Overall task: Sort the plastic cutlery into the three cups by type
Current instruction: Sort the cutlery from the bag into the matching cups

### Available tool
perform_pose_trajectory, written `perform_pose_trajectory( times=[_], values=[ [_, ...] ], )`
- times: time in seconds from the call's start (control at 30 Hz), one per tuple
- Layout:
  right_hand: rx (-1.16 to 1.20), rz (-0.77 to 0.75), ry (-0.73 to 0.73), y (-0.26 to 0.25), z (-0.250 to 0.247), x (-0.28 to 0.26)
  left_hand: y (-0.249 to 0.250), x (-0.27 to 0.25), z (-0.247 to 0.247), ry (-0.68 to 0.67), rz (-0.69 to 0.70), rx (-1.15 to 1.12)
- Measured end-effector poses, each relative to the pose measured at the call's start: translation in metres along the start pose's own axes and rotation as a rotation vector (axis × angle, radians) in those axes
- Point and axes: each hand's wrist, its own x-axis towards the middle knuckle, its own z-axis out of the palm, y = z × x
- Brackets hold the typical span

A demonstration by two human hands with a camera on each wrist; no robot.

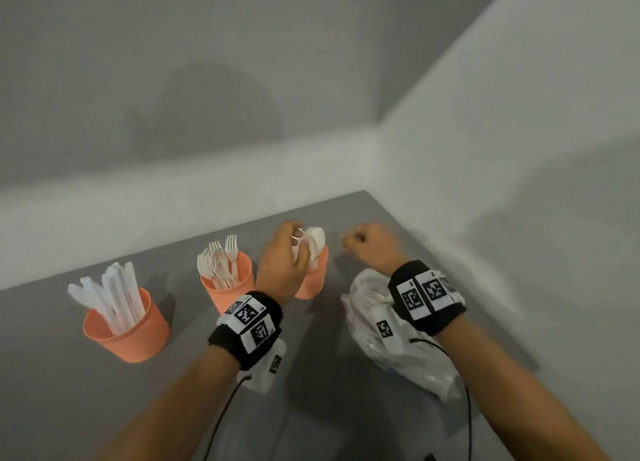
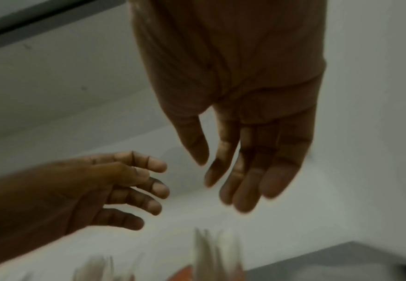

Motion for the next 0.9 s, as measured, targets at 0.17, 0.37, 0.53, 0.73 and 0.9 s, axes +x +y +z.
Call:
perform_pose_trajectory(
  times=[0.17,0.37,0.53,0.73,0.9],
  values=[
    [-0.339,0.221,-0.249,0.064,-0.018,-0.045,0.013,-0.025,0.056,-0.212,0.005,-0.109],
    [-0.556,0.263,-0.426,0.105,-0.004,-0.082,0.016,-0.052,0.093,-0.432,-0.146,0.206],
    [-0.563,0.306,-0.395,0.126,0.031,-0.091,0.022,-0.060,0.102,-0.632,-0.240,0.326],
    [-0.534,0.257,-0.198,0.121,0.043,-0.092,0.031,-0.060,0.095,-0.632,-0.218,0.264],
    [-0.235,0.260,-0.139,0.122,0.029,-0.085,0.029,-0.052,0.087,-0.599,-0.221,0.216]
  ],
)
